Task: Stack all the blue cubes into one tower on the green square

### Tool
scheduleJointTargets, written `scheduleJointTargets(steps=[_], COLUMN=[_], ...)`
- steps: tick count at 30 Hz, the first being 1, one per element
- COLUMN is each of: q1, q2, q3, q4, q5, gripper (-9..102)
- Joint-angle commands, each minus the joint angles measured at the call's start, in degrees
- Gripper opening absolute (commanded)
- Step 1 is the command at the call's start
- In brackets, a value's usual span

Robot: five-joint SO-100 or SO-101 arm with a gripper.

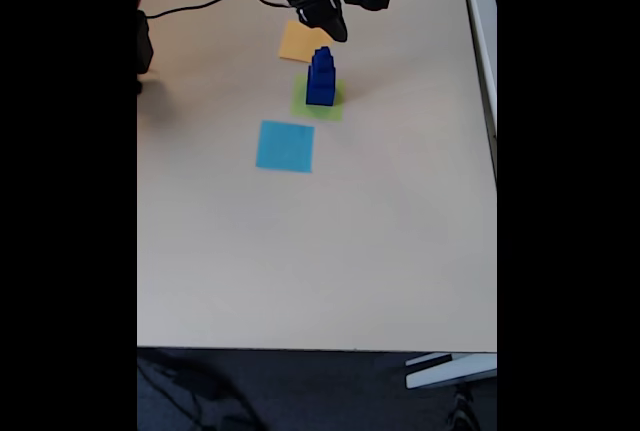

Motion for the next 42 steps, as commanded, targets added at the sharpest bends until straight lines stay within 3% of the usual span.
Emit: scheduleJointTargets(steps=[1,12,42], q1=[-0.70,-1.93,-4.75], q2=[8.35,11.16,16.26], q3=[1.32,2.55,15.64], q4=[0.62,3.87,2.02], q5=[-0.26,-0.88,-3.87], gripper=[0,0,0])
